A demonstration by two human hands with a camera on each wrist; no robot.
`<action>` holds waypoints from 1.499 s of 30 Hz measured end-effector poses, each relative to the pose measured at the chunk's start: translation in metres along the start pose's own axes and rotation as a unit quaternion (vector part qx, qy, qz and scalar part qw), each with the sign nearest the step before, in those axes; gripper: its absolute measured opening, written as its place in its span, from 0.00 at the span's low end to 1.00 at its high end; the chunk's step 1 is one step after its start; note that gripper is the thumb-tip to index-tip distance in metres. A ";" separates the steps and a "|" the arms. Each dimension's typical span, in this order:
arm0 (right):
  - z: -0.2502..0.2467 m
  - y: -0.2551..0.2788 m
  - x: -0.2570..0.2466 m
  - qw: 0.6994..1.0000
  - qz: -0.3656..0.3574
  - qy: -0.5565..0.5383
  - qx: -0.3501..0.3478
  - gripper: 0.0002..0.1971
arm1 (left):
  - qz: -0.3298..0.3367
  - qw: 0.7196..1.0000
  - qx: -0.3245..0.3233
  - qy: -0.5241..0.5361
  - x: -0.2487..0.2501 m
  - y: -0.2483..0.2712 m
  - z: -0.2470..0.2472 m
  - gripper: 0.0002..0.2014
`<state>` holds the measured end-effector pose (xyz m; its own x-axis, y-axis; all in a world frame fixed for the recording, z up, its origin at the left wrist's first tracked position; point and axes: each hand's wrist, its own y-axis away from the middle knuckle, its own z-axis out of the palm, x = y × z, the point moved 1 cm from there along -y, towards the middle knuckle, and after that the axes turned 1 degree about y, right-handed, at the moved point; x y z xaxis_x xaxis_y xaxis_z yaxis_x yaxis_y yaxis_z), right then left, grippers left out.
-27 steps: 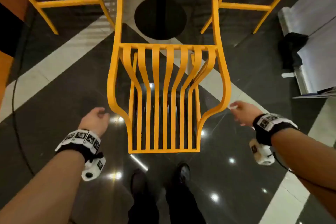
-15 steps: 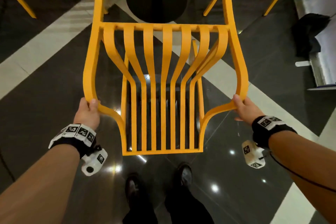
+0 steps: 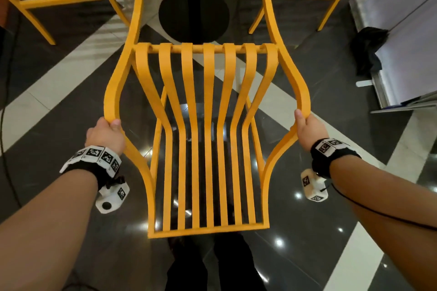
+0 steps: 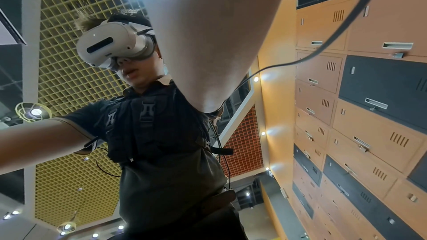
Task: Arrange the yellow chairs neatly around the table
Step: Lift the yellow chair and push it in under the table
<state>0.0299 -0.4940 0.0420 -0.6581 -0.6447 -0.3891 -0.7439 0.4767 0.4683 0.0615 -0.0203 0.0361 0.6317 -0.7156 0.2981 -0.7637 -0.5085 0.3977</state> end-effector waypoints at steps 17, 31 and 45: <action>-0.091 -0.047 -0.103 0.996 -0.008 0.076 0.050 0.30 | 0.115 0.986 -0.040 0.117 0.058 0.107 -0.047 0.22; -0.108 -0.130 -0.139 0.994 -0.026 0.094 0.040 0.39 | -0.112 0.918 -0.349 -0.149 -0.097 0.162 0.057 0.36; -0.067 0.000 -0.073 0.926 -0.050 0.309 -0.211 0.30 | -0.055 0.943 -0.316 -0.090 -0.068 0.191 0.027 0.29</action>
<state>0.0864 -0.4870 0.1237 -0.2987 -0.9541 0.0197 -0.6001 0.2038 0.7736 -0.1305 -0.0821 0.0683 0.6269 -0.7732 0.0955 -0.4264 -0.2381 0.8726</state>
